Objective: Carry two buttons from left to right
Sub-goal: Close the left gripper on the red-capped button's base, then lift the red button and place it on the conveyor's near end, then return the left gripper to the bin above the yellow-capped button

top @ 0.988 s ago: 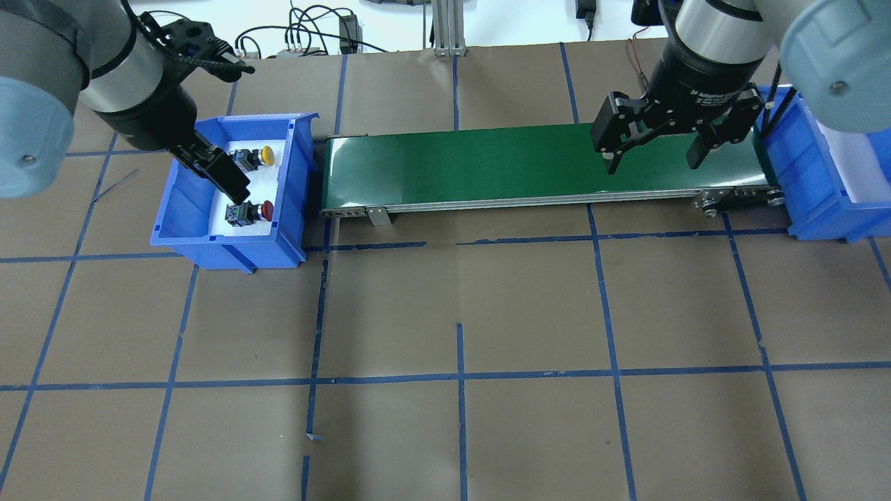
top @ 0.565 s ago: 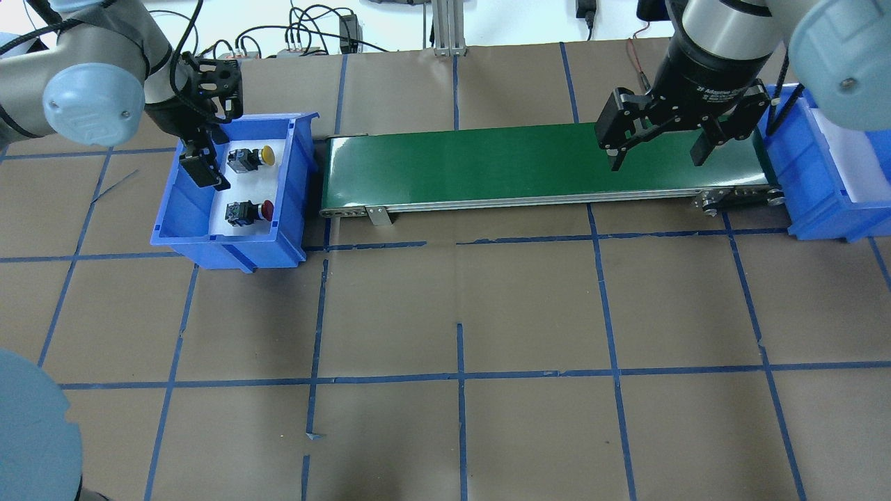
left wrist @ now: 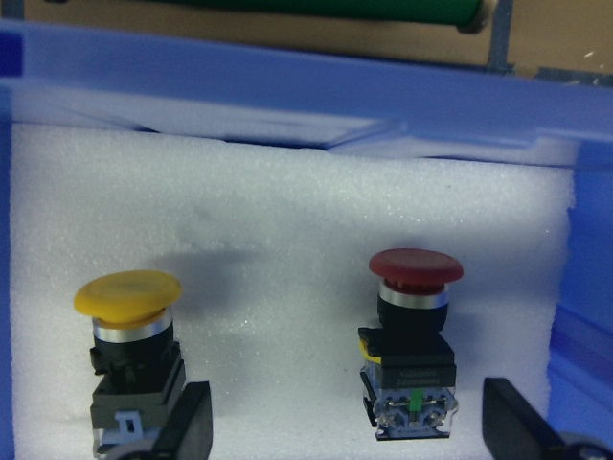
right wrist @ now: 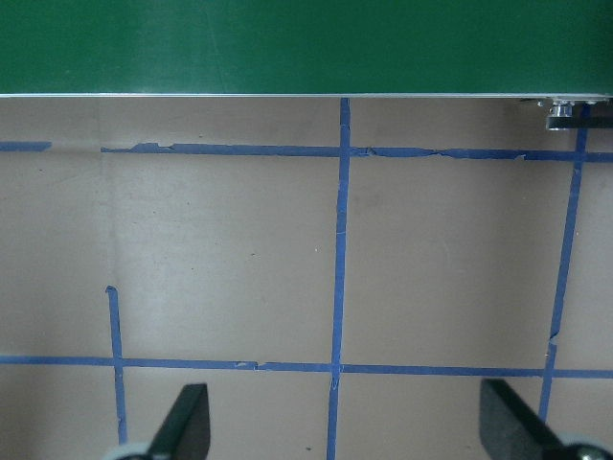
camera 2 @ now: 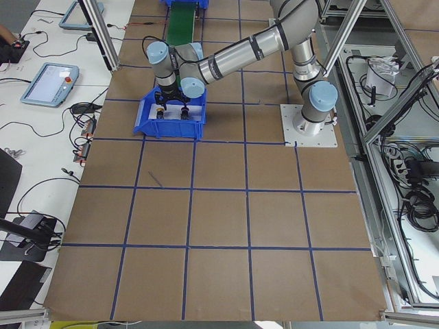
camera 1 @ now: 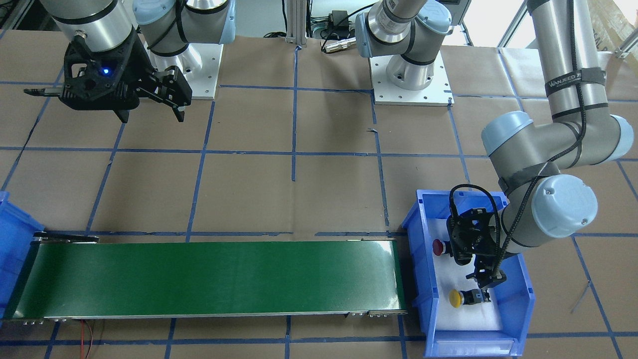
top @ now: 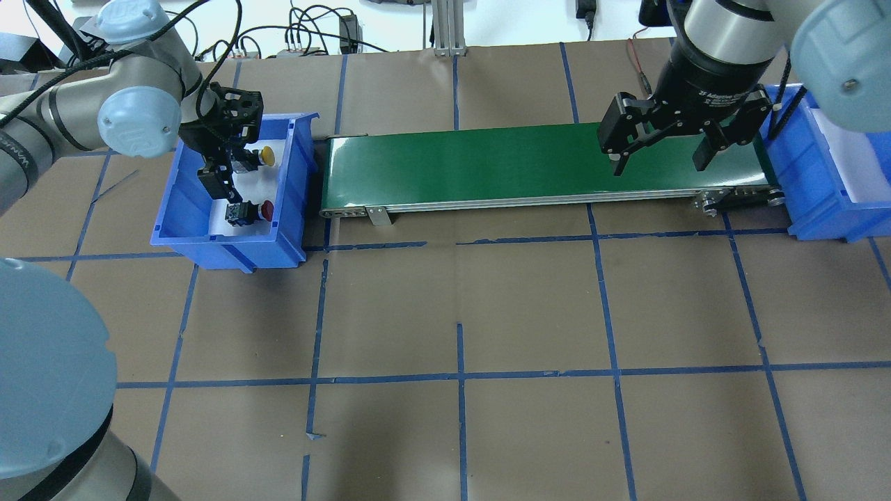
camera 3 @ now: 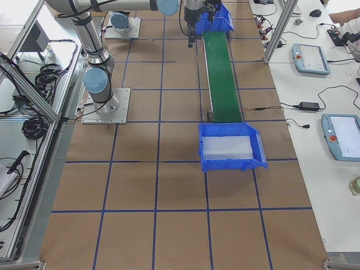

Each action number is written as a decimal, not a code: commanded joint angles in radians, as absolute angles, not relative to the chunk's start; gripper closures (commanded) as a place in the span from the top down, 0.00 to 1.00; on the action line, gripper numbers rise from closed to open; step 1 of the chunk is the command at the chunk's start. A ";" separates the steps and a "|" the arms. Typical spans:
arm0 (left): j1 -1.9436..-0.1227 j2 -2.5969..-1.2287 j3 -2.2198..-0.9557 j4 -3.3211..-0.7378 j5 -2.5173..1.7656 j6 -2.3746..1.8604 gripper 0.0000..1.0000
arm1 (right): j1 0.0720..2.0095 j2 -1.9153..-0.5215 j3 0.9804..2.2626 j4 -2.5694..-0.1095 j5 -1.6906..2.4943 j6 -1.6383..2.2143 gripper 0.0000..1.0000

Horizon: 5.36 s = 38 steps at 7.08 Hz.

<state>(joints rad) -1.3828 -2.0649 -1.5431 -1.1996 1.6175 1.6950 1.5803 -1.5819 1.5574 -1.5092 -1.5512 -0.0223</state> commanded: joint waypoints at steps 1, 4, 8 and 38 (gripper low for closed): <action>-1.384 -2.066 -1.578 -1.195 1.680 1.713 0.98 | 1.578 -1.582 1.560 -1.506 -1.554 -0.023 1.00; -1.381 -2.066 -1.653 -1.151 1.675 1.742 0.93 | 1.577 -1.582 1.560 -1.505 -1.556 -0.023 1.00; -1.379 -2.069 -1.631 -1.095 1.672 1.761 0.09 | 1.575 -1.582 1.560 -1.503 -1.566 -0.025 1.00; -1.351 -2.041 -1.528 -1.068 1.542 1.646 1.00 | 1.559 -1.594 1.562 -1.505 -1.568 -0.046 1.00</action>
<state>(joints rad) -1.3708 -1.9810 -1.5426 -1.0692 1.5529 1.5759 1.5590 -1.5933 1.5622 -1.5057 -1.5671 -0.0460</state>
